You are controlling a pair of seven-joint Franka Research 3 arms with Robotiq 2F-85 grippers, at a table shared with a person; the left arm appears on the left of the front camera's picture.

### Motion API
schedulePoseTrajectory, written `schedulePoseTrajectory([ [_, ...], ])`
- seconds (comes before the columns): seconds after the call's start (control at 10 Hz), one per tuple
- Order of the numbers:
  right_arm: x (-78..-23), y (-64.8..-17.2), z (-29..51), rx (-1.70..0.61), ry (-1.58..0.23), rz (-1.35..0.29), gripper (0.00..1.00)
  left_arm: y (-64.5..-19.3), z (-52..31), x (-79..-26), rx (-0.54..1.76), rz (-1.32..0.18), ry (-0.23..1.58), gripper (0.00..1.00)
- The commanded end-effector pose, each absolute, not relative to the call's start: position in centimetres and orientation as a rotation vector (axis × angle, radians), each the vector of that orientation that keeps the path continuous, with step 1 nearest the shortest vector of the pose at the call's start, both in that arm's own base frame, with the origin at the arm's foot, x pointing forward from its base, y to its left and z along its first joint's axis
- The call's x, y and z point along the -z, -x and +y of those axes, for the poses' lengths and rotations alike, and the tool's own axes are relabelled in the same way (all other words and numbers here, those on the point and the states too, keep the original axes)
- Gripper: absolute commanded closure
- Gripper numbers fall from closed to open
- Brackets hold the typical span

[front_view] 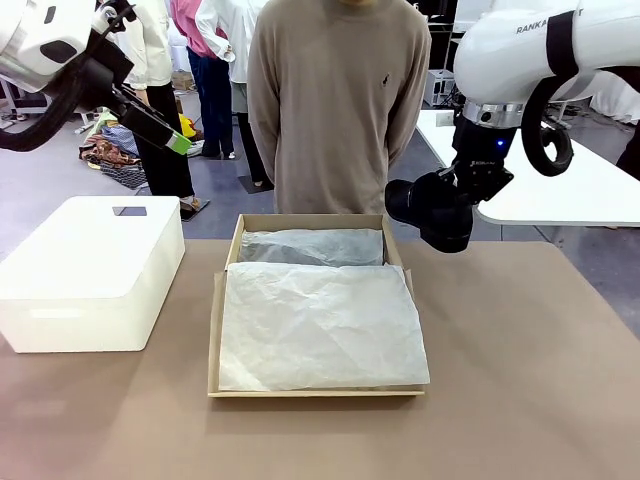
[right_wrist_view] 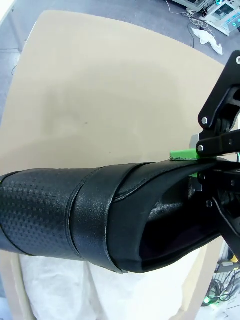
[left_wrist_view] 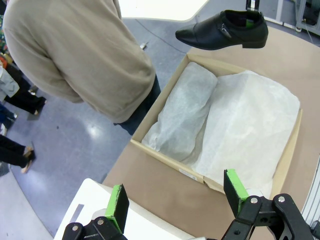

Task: Pack the shoes into the box.
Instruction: Place the other shoe of the Shoes into the Shoes Box.

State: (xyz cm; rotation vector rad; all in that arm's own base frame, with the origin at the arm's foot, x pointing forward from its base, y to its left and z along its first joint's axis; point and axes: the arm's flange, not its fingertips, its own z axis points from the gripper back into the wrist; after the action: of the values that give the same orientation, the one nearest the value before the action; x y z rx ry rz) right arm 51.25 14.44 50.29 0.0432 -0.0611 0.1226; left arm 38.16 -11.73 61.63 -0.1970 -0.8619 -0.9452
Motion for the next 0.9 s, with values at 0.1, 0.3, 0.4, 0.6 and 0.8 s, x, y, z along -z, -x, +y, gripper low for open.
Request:
schedulePoseTrajectory([
  [0.1, -51.0, -50.9, 16.3, -0.037, -0.064, -0.096, 1.0, -38.1, -11.6, -61.6, 0.946, -0.867, 0.216, 0.0],
  [0.3, -52.0, -49.8, 20.4, 0.149, -0.043, -0.125, 1.0, -38.1, -11.6, -61.6, 0.946, -0.867, 0.216, 0.0],
  [0.4, -52.1, -49.4, 22.0, 0.198, -0.045, -0.126, 1.0, -38.1, -11.6, -61.6, 0.946, -0.867, 0.216, 0.0],
  [0.6, -51.8, -49.3, 24.9, 0.323, -0.049, -0.085, 1.0, -38.1, -11.6, -61.6, 0.946, -0.867, 0.216, 0.0],
  [0.8, -51.4, -49.2, 28.3, 0.443, -0.02, -0.103, 1.0, -38.1, -11.6, -61.6, 0.946, -0.867, 0.216, 0.0],
])
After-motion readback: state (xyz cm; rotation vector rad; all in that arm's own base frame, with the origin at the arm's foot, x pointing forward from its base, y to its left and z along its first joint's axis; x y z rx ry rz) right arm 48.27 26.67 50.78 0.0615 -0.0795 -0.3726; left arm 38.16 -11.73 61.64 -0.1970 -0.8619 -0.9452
